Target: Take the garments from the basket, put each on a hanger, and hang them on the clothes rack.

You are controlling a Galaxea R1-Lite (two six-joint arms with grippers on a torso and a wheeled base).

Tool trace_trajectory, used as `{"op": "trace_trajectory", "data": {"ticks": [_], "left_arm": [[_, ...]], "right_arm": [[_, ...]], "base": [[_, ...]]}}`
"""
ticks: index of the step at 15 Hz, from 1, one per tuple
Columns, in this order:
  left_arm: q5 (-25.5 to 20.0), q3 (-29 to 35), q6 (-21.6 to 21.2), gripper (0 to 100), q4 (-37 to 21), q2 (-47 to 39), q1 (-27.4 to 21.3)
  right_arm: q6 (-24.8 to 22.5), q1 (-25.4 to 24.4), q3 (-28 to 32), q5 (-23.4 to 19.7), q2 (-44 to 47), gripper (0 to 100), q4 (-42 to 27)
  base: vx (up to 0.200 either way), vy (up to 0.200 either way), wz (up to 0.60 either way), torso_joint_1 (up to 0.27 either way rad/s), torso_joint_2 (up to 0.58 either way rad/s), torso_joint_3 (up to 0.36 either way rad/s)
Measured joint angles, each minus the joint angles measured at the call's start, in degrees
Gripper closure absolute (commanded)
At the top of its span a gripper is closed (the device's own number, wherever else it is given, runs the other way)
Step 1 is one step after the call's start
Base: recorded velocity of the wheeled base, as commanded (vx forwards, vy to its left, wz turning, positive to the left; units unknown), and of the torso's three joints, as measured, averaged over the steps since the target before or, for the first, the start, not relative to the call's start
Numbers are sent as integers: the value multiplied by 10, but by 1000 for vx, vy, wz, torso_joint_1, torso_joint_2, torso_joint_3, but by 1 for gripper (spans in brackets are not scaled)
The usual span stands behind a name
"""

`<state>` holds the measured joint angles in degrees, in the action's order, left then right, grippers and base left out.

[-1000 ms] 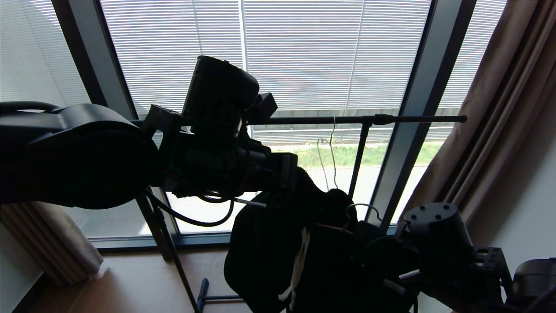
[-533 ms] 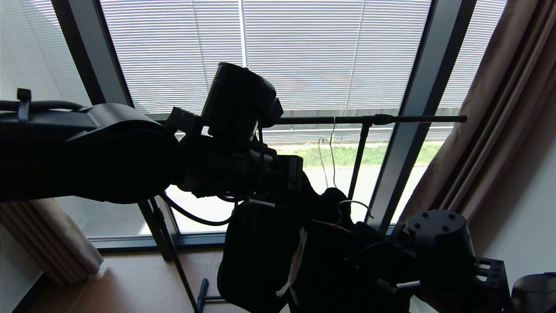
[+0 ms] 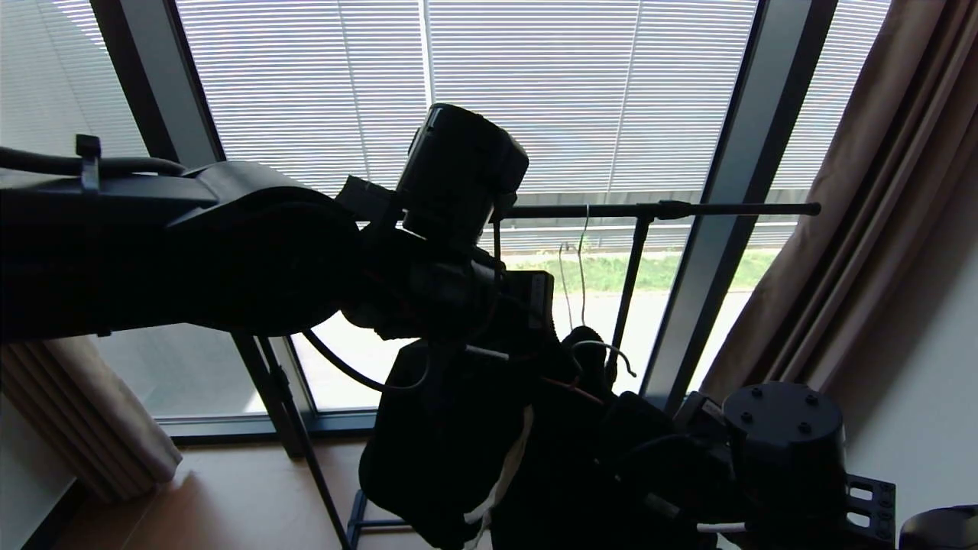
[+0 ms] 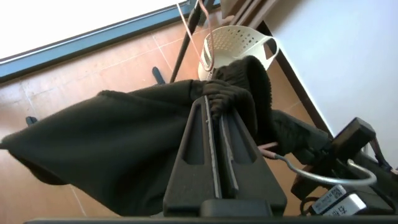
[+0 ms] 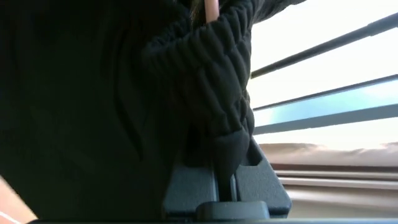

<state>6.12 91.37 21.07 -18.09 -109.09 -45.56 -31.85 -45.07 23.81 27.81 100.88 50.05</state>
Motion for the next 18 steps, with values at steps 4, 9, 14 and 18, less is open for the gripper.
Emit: {"op": "trace_trajectory", "data": {"ticks": [4, 9, 14, 18], "left_arm": [[-1, -36, -9, 100, -1, 30, -9], [1, -108, -21, 100, 6, 64, -2], [0, -143, -35, 100, 17, 74, -6], [-1, -205, -71, 100, 103, 79, -7]], "right_arm": [[40, 10, 19, -4, 9, 100, 4], [52, 26, 21, -74, 8, 100, 38], [65, 41, 20, -142, 8, 100, 64], [95, 55, 22, -163, 10, 100, 73]], "base": [[0, 0, 0, 0, 0, 0], [0, 0, 0, 0, 0, 0], [0, 0, 0, 0, 0, 0], [0, 0, 0, 0, 0, 0]]}}
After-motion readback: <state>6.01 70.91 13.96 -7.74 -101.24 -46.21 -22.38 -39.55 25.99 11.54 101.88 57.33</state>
